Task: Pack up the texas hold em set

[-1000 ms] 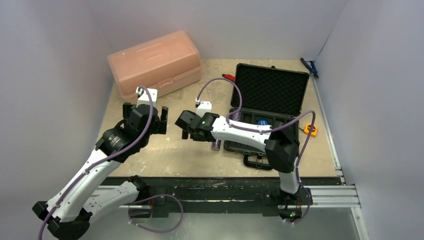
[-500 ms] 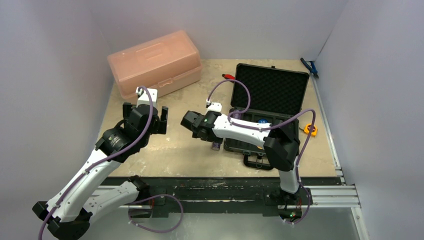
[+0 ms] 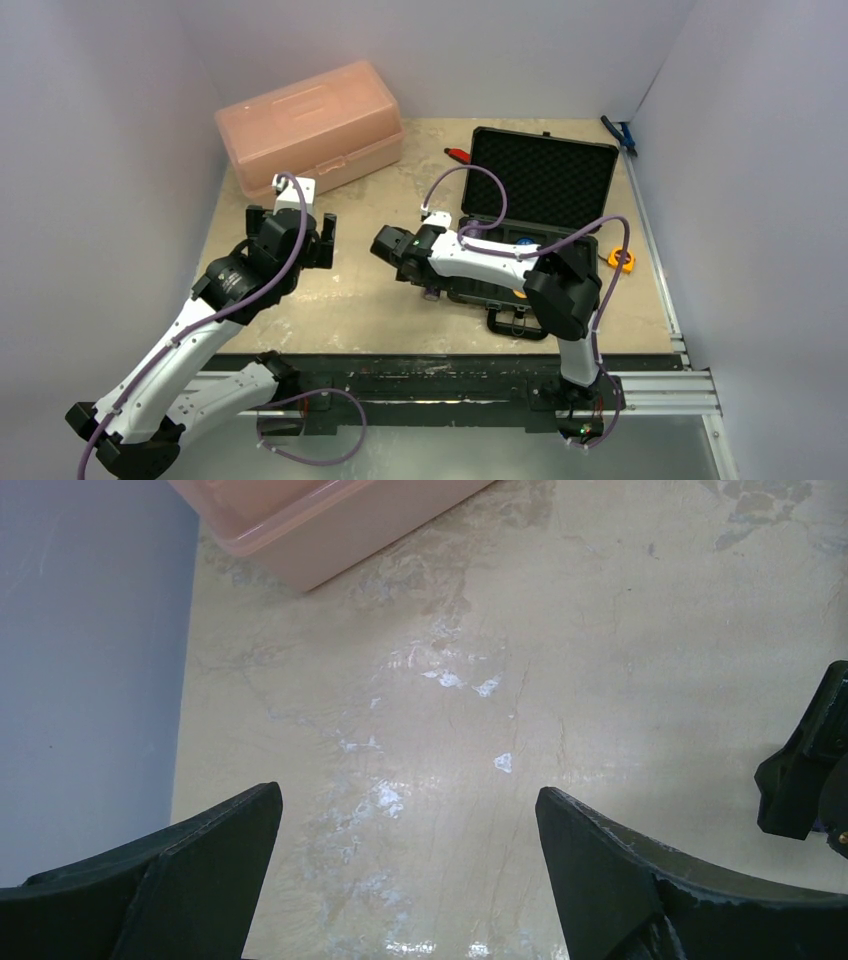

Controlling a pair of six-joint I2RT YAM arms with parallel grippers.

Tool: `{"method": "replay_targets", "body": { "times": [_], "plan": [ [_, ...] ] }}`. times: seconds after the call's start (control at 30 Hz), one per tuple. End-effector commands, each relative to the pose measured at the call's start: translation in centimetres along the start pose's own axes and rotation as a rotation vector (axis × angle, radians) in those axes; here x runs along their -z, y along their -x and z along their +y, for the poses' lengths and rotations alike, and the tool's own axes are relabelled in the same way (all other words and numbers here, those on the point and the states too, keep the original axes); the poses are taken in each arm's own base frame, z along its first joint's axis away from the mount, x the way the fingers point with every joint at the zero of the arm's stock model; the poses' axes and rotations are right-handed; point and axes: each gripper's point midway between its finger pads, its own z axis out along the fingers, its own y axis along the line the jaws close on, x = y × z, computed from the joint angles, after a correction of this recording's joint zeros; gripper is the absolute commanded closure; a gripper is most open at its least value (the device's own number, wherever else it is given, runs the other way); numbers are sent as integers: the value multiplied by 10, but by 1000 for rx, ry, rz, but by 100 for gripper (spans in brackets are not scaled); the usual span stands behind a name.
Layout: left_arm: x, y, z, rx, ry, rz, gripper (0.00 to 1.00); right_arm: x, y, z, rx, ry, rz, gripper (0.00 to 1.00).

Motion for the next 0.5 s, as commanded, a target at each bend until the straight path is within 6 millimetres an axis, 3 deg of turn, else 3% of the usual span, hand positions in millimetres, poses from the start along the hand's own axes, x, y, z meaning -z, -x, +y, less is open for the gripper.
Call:
{"method": "replay_targets", "body": {
  "times": [0.0, 0.47],
  "plan": [
    [-2, 3, 1, -3, 6, -15, 1, -5, -3, -4, -10, -7, -5, 25],
    [-1, 3, 1, 1, 3, -17, 1, -19, -13, -7, -1, 10, 16, 48]
  ]
}}
